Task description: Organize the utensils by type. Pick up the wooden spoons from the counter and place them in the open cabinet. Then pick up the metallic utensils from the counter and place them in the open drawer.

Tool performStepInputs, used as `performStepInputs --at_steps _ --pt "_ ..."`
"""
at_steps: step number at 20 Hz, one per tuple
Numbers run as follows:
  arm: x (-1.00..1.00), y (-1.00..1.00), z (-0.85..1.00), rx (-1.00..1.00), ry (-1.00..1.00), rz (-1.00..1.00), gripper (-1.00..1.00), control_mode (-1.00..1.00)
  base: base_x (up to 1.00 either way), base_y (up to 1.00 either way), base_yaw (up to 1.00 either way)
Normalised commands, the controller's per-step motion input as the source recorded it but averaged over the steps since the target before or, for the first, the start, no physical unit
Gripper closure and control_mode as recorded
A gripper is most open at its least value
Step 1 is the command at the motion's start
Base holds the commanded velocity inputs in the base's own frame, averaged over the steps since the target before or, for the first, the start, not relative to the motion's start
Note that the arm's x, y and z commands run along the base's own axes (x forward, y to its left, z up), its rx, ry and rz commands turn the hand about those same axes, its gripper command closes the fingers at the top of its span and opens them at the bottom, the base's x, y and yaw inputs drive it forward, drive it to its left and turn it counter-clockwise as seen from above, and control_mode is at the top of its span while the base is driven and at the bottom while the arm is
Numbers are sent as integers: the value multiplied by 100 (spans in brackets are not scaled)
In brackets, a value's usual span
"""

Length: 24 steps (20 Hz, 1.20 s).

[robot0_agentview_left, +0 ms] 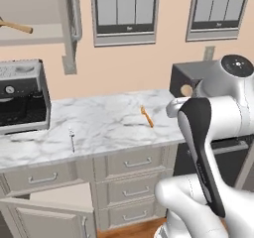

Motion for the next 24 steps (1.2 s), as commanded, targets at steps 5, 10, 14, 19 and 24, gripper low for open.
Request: performStepInputs --at_steps 5,10,14,19,24 --pt "0 0 0 0 0 0 100 100 -67 5 -7" --pt "0 0 0 0 0 0 100 100 -20 41 -6" --pt "0 0 0 0 0 0 100 100 3 89 -5" --pt "0 0 0 0 0 0 100 100 -1 91 -4" --pt "0 0 0 0 0 0 100 100 0 75 -2"
